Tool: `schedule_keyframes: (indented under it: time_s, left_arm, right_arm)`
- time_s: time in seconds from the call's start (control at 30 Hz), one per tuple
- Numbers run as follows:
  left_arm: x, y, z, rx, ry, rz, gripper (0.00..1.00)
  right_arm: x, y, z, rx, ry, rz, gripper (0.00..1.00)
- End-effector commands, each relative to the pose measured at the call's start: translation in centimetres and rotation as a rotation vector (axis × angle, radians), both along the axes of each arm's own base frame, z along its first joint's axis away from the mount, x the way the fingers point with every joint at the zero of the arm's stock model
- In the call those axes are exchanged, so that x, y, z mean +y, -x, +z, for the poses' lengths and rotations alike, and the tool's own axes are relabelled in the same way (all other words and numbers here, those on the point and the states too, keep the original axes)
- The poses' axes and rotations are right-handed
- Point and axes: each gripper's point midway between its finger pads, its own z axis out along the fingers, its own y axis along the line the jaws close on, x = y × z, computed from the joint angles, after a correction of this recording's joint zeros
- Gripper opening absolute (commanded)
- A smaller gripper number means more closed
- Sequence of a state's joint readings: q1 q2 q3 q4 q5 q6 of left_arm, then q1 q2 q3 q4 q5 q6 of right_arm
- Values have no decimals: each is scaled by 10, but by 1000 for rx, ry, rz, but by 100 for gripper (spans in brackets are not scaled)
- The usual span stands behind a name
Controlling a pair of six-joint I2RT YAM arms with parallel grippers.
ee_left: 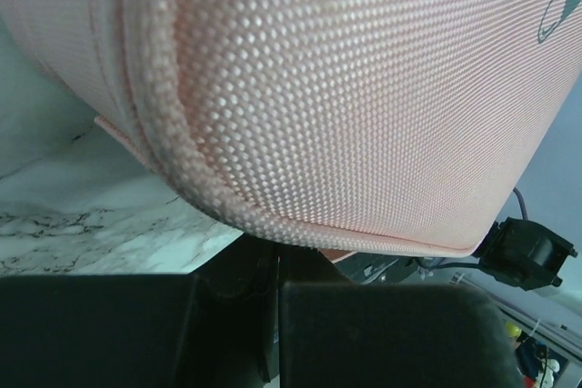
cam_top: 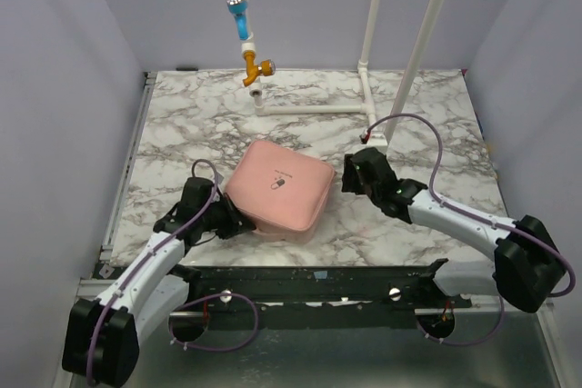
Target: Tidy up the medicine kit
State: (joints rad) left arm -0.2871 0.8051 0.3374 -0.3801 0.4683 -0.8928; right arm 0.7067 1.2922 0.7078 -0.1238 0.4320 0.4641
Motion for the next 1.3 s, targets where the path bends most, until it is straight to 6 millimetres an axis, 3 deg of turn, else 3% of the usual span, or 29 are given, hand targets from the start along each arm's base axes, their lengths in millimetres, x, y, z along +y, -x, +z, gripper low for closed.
schedule_keyframes:
  time_s: [0.0,0.1,0.2,0.27,0.5,0.7,0.93,1.0,1.1,1.27]
  left_arm:
    - [-14,-33,36,-137,43,-45,0]
    - [-14,-39,39,-134,20,-62,13]
    - [-15,-39,47,-131,7,-95,34]
    - [-12,-39,52,-131,-21,-98,43]
    - [9,-31,90,-198,-140,-91,70]
    - [36,-25,125,-355,-265,-62,83]
    - [50,-17,131,-452,-326,-52,85]
    - [49,-18,131,-486,-317,-50,86]
    - [48,-18,134,-524,-295,-35,98]
    - [48,-17,132,-548,-296,-41,98]
  right_arm:
    - [-1,19,8,65,-35,16,66]
    - [-5,27,18,48,-70,25,75]
    - [-11,34,26,21,-100,14,84]
    - [-11,39,28,21,-124,26,96]
    - [-11,53,27,78,-150,30,99]
    - [-15,61,46,41,-229,4,100]
    - [-29,68,80,-35,-321,-56,100]
    - [-31,71,81,-23,-327,-65,100]
    - [-34,76,79,-4,-333,-79,100]
    - [-33,80,74,1,-347,-63,100]
